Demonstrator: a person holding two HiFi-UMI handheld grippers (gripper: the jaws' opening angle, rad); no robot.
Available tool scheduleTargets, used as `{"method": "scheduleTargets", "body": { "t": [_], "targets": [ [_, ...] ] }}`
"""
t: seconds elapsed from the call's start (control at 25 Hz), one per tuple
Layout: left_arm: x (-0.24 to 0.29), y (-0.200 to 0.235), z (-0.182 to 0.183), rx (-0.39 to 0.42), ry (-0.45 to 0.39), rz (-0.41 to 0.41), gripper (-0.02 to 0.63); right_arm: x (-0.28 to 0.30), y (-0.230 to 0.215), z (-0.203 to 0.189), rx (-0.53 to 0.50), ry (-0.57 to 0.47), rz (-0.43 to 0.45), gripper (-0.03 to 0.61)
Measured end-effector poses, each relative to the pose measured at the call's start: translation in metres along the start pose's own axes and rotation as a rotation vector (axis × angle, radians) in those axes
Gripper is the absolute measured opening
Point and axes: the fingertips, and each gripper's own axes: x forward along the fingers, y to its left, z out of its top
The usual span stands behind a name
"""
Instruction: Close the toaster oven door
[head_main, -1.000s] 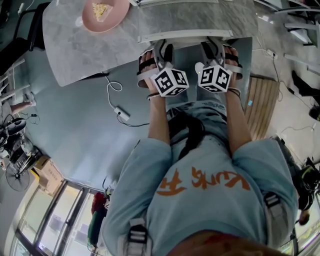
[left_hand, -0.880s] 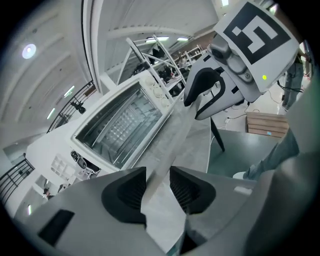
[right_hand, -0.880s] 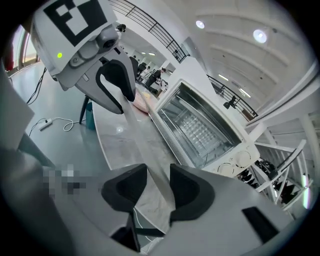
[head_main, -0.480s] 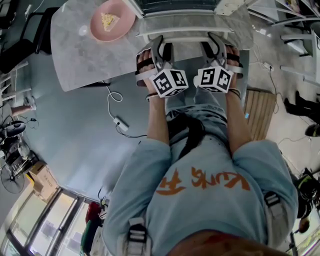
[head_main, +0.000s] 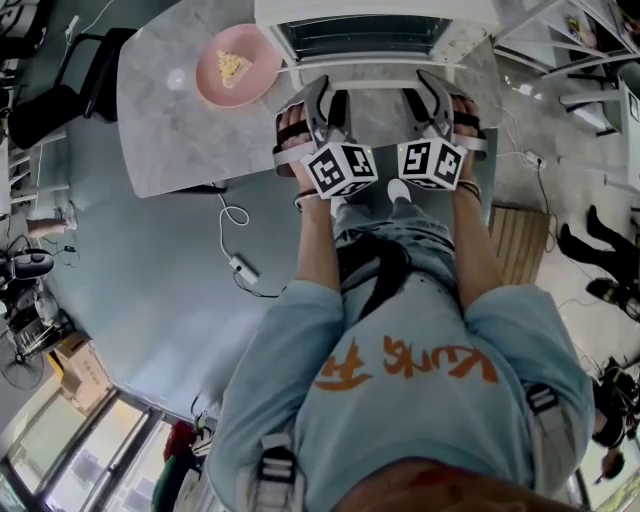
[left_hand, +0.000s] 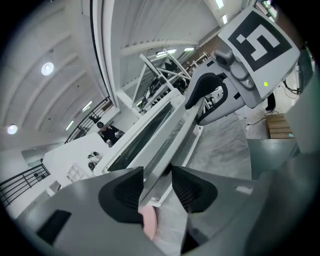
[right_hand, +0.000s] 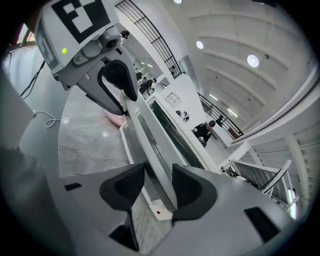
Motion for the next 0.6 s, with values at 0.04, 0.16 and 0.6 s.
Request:
{"method": "scheduleTargets", "body": {
  "t": [0.04, 0.16, 0.6],
  "targets": [
    [0.002, 0.003, 0.002, -0.001, -0.003, 0.005, 0.163, 0.002, -0.003, 0.001, -0.001, -0.004, -0.004, 0.172],
    [0.01, 0.012, 0.007, -0.005, -0.012, 0.018, 0.167, 0.011, -0.013, 0.004, -0.002, -0.016, -0.014, 0.175],
    [0.035, 0.043, 0.022, -0.048, -0.057, 0.024, 0.179, 0.04, -0.043, 0.016, 0.011, -0.048, -0.039, 0.183]
  ]
}}
